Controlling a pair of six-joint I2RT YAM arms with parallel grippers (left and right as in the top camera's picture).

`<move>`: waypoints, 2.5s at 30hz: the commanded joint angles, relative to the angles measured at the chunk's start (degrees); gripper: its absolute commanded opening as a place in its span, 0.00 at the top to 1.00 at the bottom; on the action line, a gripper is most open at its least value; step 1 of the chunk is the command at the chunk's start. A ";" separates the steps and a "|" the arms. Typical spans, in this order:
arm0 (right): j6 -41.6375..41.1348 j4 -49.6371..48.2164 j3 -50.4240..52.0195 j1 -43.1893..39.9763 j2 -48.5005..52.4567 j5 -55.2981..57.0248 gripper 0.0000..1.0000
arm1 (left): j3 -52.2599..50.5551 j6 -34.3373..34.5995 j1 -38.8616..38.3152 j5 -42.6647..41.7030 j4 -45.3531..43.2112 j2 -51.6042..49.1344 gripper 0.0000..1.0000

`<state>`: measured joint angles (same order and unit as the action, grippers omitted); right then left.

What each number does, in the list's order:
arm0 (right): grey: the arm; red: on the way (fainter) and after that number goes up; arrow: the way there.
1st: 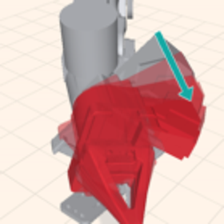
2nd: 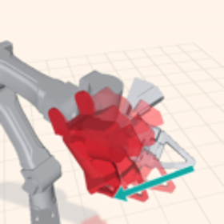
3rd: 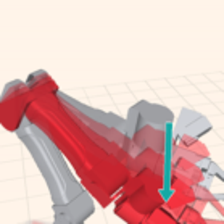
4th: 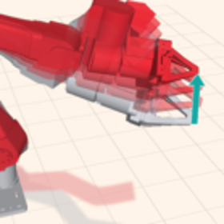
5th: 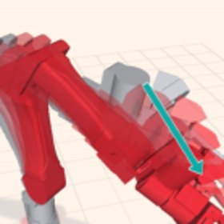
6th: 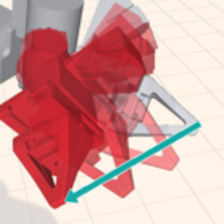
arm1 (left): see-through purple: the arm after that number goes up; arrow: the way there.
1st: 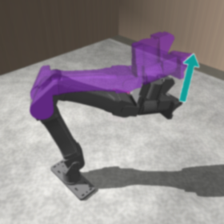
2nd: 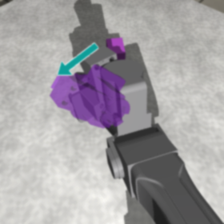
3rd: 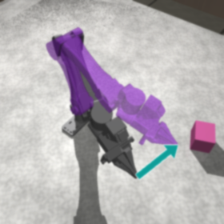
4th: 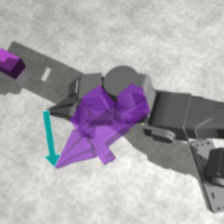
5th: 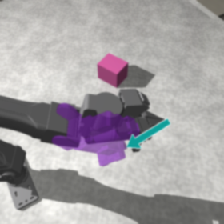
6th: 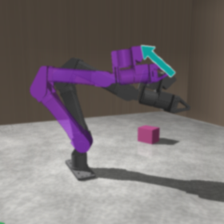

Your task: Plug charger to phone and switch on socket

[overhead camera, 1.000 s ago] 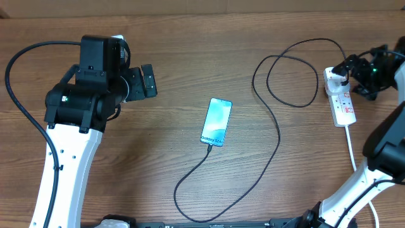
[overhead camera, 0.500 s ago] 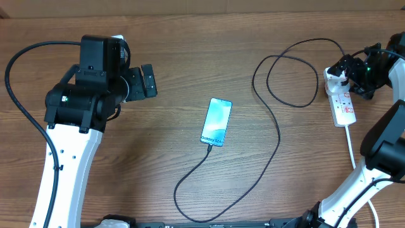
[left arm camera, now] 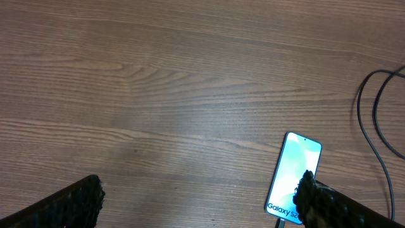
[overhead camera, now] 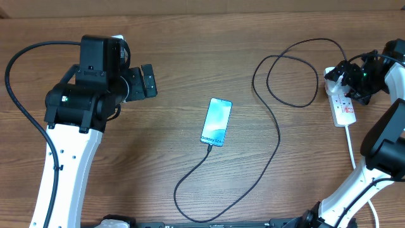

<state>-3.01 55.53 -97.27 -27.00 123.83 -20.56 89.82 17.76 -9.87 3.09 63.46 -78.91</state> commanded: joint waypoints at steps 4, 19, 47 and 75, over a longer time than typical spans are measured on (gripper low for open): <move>-0.39 -0.17 0.59 0.44 0.48 -1.22 0.00 | 0.39 -1.07 0.00 0.70 -0.04 -0.17 0.00; -0.35 -0.81 4.46 2.03 0.50 -6.82 0.00 | 0.37 -1.07 0.00 0.70 -0.04 -0.17 0.00; -0.22 11.34 -2.64 -5.73 0.22 -6.58 0.00 | 0.37 -1.07 0.00 0.70 -0.04 -0.17 0.00; 1.77 21.14 -7.45 -4.83 -42.21 -9.09 0.00 | 0.39 -1.07 0.00 0.70 -0.04 -0.17 0.00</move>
<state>-1.52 76.62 -104.18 -31.88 81.36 -29.78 89.82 17.76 -9.87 3.09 63.46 -78.91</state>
